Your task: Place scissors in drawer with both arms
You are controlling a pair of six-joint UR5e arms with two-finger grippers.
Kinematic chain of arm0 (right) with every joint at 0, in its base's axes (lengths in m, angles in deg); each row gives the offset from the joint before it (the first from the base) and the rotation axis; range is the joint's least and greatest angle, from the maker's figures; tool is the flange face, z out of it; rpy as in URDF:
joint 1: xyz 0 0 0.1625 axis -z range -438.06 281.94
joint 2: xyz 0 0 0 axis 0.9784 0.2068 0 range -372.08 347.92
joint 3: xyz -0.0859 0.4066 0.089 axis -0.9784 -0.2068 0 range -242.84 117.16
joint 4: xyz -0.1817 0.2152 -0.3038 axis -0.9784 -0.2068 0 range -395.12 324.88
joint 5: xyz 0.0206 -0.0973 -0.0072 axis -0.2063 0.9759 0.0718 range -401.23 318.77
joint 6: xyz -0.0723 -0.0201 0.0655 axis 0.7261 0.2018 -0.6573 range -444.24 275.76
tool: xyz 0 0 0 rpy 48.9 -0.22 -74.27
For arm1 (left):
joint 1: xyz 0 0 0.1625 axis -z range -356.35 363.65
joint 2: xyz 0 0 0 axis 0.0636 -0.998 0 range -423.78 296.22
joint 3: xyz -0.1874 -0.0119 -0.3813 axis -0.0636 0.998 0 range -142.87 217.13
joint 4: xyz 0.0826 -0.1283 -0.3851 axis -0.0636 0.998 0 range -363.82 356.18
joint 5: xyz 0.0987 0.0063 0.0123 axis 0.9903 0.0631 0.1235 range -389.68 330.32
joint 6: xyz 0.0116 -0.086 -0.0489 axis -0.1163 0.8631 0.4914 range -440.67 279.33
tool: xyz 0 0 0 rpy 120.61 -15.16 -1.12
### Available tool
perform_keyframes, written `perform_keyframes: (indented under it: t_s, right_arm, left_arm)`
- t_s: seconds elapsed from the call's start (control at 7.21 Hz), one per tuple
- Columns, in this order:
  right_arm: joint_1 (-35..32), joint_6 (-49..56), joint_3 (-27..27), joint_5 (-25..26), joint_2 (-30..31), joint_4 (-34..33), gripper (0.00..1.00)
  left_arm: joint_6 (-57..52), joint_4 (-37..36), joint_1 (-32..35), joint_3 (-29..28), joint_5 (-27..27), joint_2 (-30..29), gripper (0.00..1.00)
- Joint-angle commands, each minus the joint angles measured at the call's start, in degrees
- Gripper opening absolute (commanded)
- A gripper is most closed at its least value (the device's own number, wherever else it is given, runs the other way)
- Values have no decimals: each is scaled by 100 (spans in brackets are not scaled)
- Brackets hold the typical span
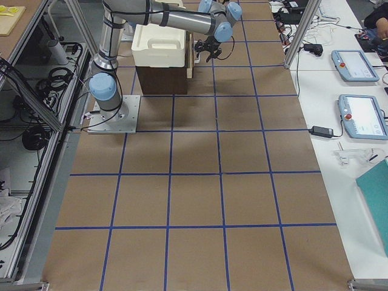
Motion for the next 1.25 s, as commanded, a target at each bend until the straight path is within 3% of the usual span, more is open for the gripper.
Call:
perform_keyframes:
  t_s: [0.0,1.11]
  right_arm:
    - [8,31,-427,55,-269,-15,69]
    - [148,180,-1334,90,-789,-111,67]
  left_arm:
    - [114,191,83,-10,18,111,12]
    - [615,937,690,-19,281,787,12]
